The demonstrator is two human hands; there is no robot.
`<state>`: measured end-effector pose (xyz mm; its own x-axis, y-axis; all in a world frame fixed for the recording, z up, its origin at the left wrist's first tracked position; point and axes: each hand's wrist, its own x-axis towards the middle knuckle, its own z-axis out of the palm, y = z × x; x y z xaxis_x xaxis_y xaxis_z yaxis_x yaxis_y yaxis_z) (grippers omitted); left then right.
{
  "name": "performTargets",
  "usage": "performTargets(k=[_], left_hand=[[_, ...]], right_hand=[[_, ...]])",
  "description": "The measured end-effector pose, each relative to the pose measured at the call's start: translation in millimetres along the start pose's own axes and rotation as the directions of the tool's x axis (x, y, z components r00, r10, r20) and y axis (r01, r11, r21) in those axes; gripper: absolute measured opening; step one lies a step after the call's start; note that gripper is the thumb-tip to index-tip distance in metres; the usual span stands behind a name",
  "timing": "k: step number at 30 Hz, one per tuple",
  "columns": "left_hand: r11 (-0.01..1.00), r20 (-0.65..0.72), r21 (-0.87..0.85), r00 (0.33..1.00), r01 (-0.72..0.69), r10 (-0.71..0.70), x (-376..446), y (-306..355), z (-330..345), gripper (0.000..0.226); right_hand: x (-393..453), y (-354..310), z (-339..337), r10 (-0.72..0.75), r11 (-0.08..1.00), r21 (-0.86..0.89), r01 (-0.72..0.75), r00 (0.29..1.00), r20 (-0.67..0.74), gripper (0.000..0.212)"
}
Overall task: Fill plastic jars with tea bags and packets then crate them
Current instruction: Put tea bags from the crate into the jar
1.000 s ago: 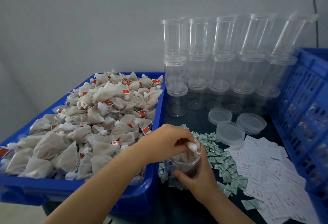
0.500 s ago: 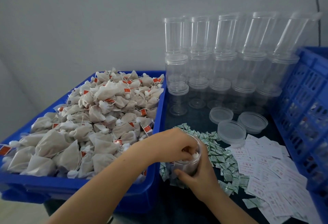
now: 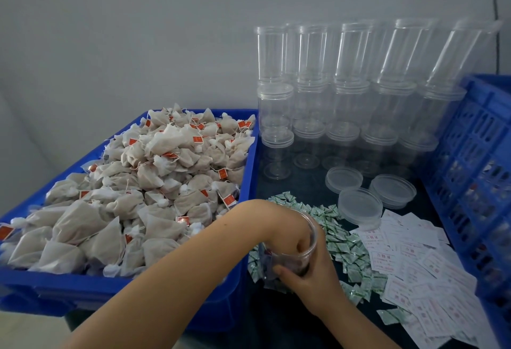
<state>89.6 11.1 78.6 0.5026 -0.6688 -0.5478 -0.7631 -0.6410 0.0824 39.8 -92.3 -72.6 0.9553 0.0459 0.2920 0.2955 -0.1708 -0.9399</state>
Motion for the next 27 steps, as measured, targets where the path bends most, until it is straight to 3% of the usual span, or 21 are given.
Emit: performTargets(k=[8,12,15,18,21,23,27], left_hand=[[0.998,-0.032,-0.056,0.999,0.016,-0.018,-4,3,-3,0.022],[0.985,-0.176,-0.17,0.984,-0.003,-0.027,-22,2,-8,0.027],[0.958,-0.349,-0.283,0.935,-0.045,-0.059,-41,-11,-15,0.026],[0.927,-0.539,-0.375,0.819,-0.027,-0.195,-59,-36,-18,0.02],[0.891,-0.675,-0.446,0.624,0.081,-0.395,-67,-66,-8,0.016],[0.856,-0.685,-0.475,0.526,0.202,-0.504,-68,-84,5,0.012],[0.765,-0.634,-0.432,0.442,0.479,-0.635,-66,-111,38,0.029]], right_hand=[[0,-4,0,-0.001,1.0,0.01,0.001,1.0,-0.015,0.099],[0,-5,1,-0.034,0.999,-0.001,0.034,0.999,-0.013,0.093],[-1,-5,0,-0.043,0.999,0.0,0.043,0.999,-0.003,0.089],[-2,-8,0,-0.04,0.999,-0.011,0.04,0.999,-0.008,0.087],[-4,-8,0,-0.042,0.999,-0.008,0.042,0.999,-0.016,0.086],[-4,-9,0,-0.043,0.999,-0.008,0.043,0.999,-0.019,0.087],[-3,-9,0,-0.051,0.998,-0.024,0.051,0.999,-0.018,0.088]])
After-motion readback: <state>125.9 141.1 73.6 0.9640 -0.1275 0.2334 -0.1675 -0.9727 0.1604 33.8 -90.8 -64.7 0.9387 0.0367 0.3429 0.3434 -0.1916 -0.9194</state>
